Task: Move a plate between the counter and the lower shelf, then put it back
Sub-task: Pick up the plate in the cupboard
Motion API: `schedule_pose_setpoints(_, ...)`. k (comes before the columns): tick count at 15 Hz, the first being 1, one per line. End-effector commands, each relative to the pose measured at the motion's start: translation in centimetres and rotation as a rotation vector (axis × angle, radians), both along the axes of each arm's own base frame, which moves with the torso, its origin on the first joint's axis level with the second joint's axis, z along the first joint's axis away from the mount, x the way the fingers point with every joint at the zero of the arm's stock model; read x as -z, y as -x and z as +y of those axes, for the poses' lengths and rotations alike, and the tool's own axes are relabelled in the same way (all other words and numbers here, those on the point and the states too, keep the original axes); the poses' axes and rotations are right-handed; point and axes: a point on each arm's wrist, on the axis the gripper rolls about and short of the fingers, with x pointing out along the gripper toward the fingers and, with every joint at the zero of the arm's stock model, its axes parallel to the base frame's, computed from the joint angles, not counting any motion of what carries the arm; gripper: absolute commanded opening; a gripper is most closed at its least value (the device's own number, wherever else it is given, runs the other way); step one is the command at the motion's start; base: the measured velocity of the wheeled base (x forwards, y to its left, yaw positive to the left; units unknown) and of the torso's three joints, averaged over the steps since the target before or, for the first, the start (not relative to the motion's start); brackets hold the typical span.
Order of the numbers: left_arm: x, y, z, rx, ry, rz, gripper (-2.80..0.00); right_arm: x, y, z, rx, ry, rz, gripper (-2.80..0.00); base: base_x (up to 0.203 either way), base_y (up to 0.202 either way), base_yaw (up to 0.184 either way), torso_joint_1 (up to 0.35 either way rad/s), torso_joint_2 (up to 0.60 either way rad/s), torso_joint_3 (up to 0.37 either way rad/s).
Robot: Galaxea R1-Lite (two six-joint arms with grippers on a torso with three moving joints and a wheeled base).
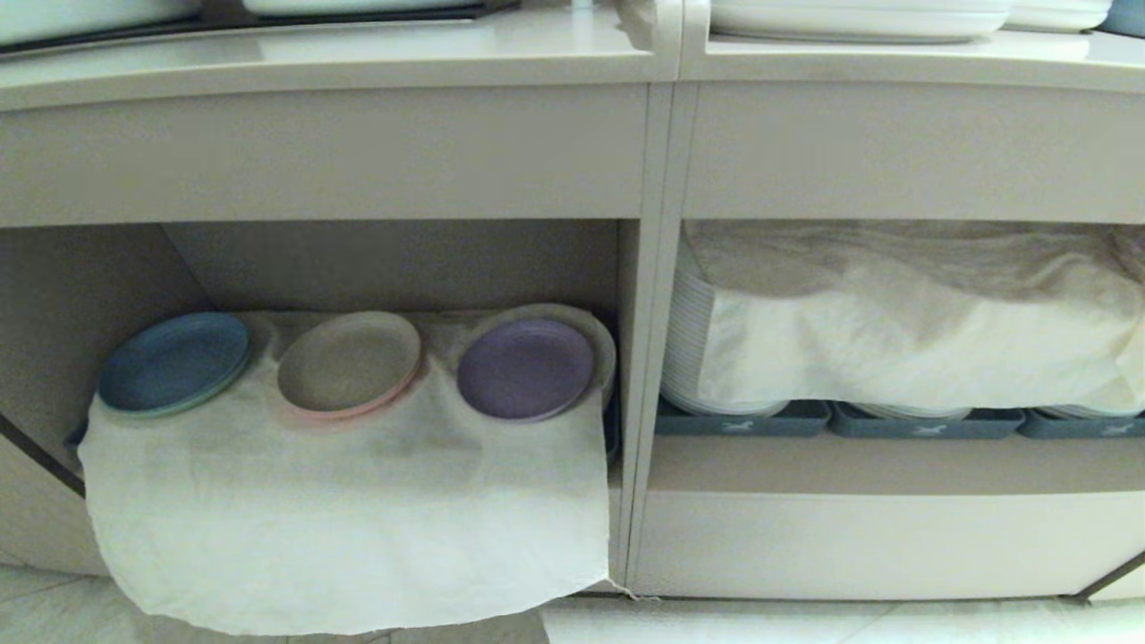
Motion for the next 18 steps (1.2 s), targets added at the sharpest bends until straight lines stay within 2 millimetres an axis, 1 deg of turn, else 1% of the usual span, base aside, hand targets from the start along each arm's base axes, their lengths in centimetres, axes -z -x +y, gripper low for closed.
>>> schedule_pose_setpoints(1,0.0,0.02,-0.01,0.005,-0.001,0.0,-2.8,0.0,0.0,0.0,0.0,0.0,0.0,-2.8,0.0,0.0,0.0,0.0,0.0,0.0)
schedule_pose_setpoints(4,0.06,0.02,-0.12,0.051,-0.002,0.006,-2.8,0.0,0.0,0.0,0.001,0.0,0.0,-2.8,0.0,0.0,0.0,0.0,0.0,0.0)
schedule_pose_setpoints(8,0.06,0.02,-0.12,0.051,-0.014,0.006,-2.8,0.0,0.0,0.0,-0.001,0.0,0.0,-2.8,0.0,0.0,0.0,0.0,0.0,0.0)
schedule_pose_setpoints(12,0.15,-0.02,-0.12,0.06,0.074,0.01,-2.8,0.0,0.0,0.0,-0.002,0.0,0.0,-2.8,0.0,0.0,0.0,0.0,0.0,0.0)
schedule_pose_setpoints(18,0.15,-0.02,-0.12,0.058,0.062,0.01,-2.8,0.0,0.0,0.0,0.001,0.0,0.0,-2.8,0.0,0.0,0.0,0.0,0.0,0.0)
